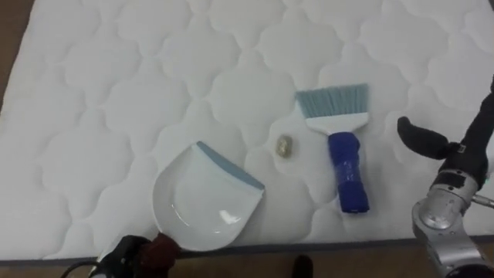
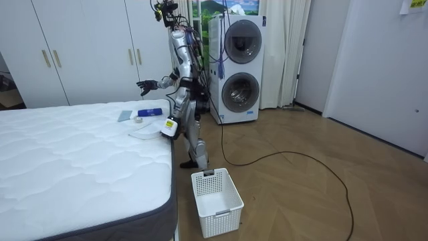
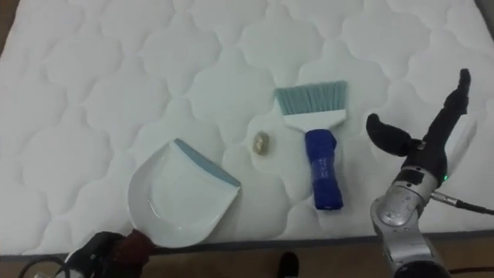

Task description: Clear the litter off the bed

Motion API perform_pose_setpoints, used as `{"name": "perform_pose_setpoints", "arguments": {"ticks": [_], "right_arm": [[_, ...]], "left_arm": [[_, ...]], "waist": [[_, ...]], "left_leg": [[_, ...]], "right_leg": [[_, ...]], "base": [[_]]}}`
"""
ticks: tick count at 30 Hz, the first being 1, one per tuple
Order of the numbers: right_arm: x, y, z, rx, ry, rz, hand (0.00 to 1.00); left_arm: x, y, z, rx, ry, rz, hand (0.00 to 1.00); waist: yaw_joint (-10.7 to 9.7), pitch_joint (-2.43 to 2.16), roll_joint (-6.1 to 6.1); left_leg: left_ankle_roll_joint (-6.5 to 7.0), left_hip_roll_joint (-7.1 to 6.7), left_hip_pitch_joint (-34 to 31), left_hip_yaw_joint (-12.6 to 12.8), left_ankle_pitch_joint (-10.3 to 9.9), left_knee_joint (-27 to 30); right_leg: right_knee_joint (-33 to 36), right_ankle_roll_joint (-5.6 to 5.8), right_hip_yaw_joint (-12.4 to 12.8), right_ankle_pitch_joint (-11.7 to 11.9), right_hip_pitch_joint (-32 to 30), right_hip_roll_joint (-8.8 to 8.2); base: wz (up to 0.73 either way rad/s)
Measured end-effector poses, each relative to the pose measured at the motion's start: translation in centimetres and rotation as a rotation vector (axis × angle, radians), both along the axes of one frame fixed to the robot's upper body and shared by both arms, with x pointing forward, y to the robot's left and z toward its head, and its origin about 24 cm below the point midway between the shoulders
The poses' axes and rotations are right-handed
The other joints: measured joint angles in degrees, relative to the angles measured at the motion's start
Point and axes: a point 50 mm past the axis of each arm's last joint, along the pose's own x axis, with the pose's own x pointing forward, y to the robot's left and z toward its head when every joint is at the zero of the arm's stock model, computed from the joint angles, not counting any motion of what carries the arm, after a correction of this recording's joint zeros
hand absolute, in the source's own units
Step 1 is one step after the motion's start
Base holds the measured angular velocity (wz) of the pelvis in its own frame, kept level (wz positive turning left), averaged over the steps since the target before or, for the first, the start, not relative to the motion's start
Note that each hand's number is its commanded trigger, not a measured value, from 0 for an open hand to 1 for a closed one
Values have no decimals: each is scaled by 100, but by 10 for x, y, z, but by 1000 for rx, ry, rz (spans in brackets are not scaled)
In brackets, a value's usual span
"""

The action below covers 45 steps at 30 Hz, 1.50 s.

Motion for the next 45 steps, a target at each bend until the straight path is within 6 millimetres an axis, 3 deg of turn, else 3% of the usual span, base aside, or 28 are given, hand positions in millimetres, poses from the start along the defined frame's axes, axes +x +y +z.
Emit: {"name": "perform_pose_setpoints", "arguments": {"ticks": [3,12,20,30,41,45], "right_arm": [[1,2,-8,-7,61,39,0],[1,13,-23,20,173,130,0],[7,20,-25,22,208,159,0],[8,18,-27,46,225,142,0],[31,28,-12,72,203,196,0],[30,30,-16,101,227,220,0]], "left_arm": [[7,-1,3,10,-2,-29,100],[25,-1,11,25,-46,-61,100],[33,-2,15,36,-77,-58,100],[38,-4,16,64,-77,-67,100],[43,-7,18,81,-79,-88,100],[44,-9,18,85,-85,-98,100]], "waist": [[-4,31,51],[3,59,53],[207,108,114],[297,112,122],[343,113,130],[376,115,133]], "left_leg": [[-1,2,-31,-20,1,27],[19,-16,-490,4,-10,349],[25,40,-719,56,-43,522],[16,63,-913,51,-66,607],[16,43,-975,75,-63,585],[16,40,-975,72,-64,587]], "right_leg": [[6,0,-11,-1,-1,-7],[213,2,2,-35,-359,-79],[313,-36,46,-14,-568,-63],[403,-55,-16,-15,-770,-85],[427,-58,-7,-14,-868,-89],[413,-58,-29,-14,-857,-88]], "base": [[7],[9],[-1],[0],[-1],[0]]}}
